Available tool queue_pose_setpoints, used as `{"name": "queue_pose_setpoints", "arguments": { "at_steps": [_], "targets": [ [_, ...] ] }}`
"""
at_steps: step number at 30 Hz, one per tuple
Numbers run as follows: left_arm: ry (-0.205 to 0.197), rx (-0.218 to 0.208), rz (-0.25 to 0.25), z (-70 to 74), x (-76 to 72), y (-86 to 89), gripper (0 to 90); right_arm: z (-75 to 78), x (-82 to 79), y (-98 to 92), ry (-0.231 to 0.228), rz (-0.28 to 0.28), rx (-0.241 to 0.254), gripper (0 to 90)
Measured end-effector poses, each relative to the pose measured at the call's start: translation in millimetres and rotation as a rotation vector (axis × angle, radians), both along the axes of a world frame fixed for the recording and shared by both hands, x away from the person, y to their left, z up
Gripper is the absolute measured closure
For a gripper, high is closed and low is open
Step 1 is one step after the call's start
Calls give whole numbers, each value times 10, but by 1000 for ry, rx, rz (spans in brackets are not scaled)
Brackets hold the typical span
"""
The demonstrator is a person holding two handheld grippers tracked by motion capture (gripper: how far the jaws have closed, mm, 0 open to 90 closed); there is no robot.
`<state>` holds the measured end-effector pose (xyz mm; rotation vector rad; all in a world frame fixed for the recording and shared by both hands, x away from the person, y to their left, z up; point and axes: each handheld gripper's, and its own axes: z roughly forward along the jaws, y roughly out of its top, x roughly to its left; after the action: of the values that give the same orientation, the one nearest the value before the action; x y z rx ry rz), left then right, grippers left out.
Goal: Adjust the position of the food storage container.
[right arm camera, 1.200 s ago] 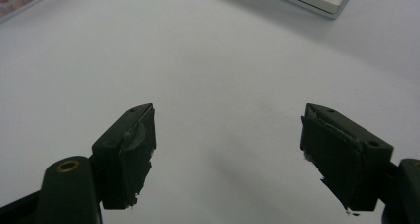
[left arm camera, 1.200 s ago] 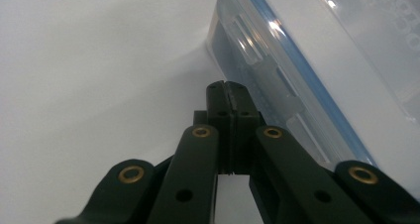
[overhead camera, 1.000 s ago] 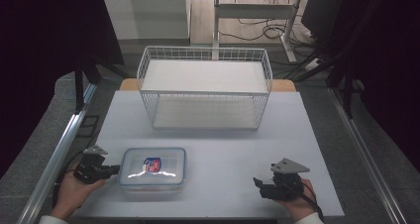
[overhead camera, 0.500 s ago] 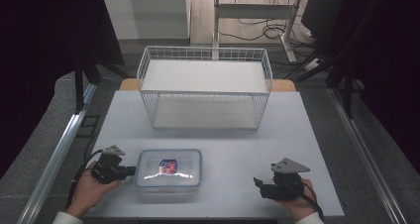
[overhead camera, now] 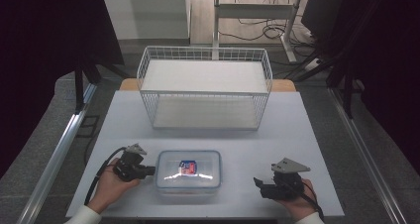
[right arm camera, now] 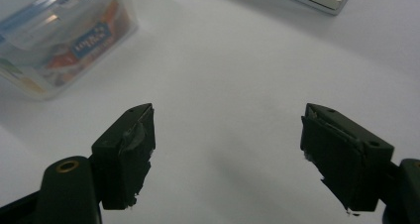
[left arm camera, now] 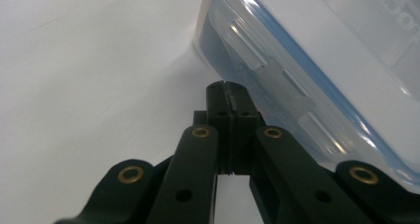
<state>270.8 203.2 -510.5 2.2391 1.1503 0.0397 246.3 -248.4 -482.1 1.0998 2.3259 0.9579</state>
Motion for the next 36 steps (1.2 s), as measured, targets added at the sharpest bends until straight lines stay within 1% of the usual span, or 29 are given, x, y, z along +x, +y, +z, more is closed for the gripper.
{"name": "queue_pose_setpoints", "arguments": {
  "at_steps": [6,8,11,20,23,26,28,31,35,36],
  "targets": [
    [12,22,-72,-18,76,-296,900,-17,10,-7,10,3,7,214],
    [11,27,-87,-18,90,-350,900,-18,9,-8,11,5,8,214],
    [9,22,-86,-18,118,-391,900,-14,7,-9,6,4,10,214],
    [11,14,-96,-15,183,-483,900,-24,10,7,10,7,6,214],
    [6,5,-98,-20,204,-526,900,-31,9,9,14,7,4,214],
    [10,5,-105,-12,209,-512,900,-30,6,8,9,4,5,214],
    [2,9,-80,10,204,-475,900,-26,6,2,6,5,12,213],
    [-8,-21,-36,64,173,-367,900,-19,9,-21,10,17,61,211],
    [-35,-93,25,154,56,-221,898,5,-1,-27,-4,31,93,206],
    [-41,-110,45,176,22,-199,863,9,-3,-26,-9,35,100,205]
  ]
}}
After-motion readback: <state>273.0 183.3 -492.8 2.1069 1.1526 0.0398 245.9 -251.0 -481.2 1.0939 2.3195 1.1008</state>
